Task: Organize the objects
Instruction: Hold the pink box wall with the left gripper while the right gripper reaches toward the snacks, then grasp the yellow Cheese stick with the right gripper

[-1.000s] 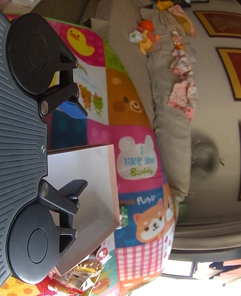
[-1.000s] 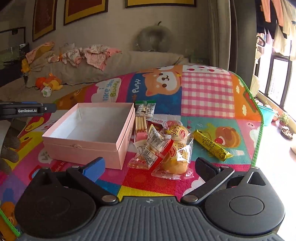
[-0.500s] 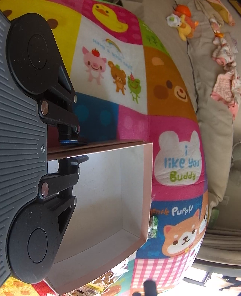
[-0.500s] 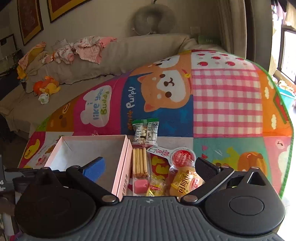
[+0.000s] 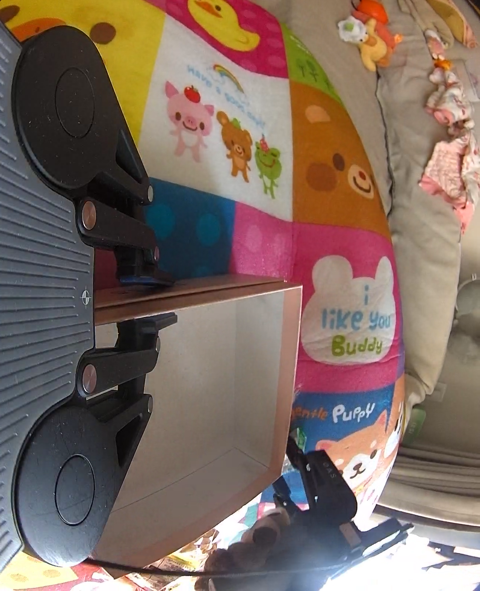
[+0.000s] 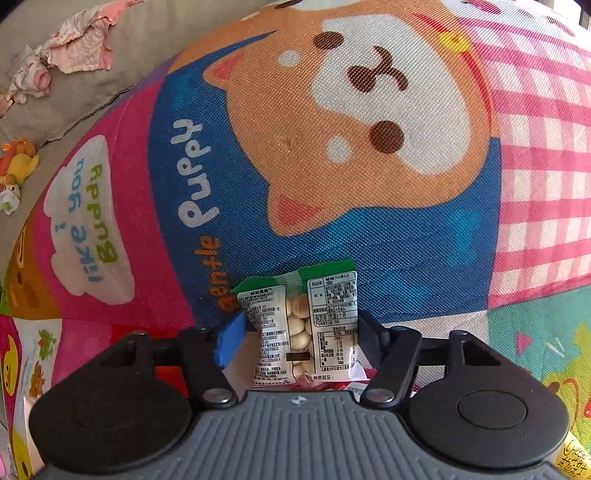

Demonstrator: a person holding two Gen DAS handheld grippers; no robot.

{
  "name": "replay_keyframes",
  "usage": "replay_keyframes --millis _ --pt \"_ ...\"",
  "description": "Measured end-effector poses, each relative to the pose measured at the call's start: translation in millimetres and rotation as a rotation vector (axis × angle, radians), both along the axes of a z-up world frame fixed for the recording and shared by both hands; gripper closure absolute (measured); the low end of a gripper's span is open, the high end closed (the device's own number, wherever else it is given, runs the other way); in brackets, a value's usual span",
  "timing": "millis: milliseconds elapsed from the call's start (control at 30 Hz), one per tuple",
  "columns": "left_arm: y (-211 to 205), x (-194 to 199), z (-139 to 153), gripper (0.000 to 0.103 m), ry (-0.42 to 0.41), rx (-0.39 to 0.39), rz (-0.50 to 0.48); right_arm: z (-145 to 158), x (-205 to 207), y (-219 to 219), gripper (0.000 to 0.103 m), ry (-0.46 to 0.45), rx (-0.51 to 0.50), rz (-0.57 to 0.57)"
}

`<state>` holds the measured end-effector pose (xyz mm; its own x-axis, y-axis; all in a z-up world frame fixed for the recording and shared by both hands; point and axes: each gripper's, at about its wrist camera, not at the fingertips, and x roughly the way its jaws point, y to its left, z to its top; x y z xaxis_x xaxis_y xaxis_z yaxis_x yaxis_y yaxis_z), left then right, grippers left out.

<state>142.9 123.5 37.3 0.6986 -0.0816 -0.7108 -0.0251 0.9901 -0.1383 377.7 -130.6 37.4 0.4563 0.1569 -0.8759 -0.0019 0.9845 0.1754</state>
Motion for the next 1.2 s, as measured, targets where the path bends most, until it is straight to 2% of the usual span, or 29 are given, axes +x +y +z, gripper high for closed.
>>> replay_keyframes --millis 33,67,267,333,433,500,667,733,867,933,1067,1200 --pt "0 0 0 0.086 -0.002 0.001 0.002 3 -5 -4 0.053 -0.013 0.009 -0.001" --pt "-1 0 0 0.086 -0.003 0.002 0.003 7 -10 -9 0.055 -0.026 0.007 -0.007" --pt "0 -1 -1 0.086 -0.006 -0.011 0.021 61 -76 -62 0.056 -0.158 0.016 -0.018" --pt "0 -1 -1 0.086 -0.007 -0.008 0.023 79 -103 -84 0.056 -0.182 0.049 0.002" --pt "-1 -1 0 0.086 -0.004 -0.003 0.026 91 -156 -113 0.055 -0.180 0.059 0.036" --pt "-2 -1 0 0.086 -0.002 0.000 0.027 88 -193 -122 0.055 -0.156 0.040 0.065" --pt "-4 0 0 0.087 0.004 0.019 0.030 55 -263 -126 0.053 -0.068 0.012 0.171" --pt "-6 0 1 0.088 0.007 0.027 0.032 49 -277 -129 0.049 -0.103 -0.012 0.189" --pt "-7 -1 1 0.088 0.008 0.030 0.035 52 -259 -154 0.036 -0.205 -0.019 0.112" --pt "-7 -1 0 0.088 0.011 0.031 0.036 46 -231 -168 0.031 -0.230 -0.065 0.050" --pt "-8 -2 0 0.088 0.014 0.036 0.038 22 -184 -191 0.031 -0.223 -0.117 -0.021" --pt "-8 -2 1 0.088 0.014 0.035 0.038 3 -160 -210 0.031 -0.198 -0.047 -0.071"
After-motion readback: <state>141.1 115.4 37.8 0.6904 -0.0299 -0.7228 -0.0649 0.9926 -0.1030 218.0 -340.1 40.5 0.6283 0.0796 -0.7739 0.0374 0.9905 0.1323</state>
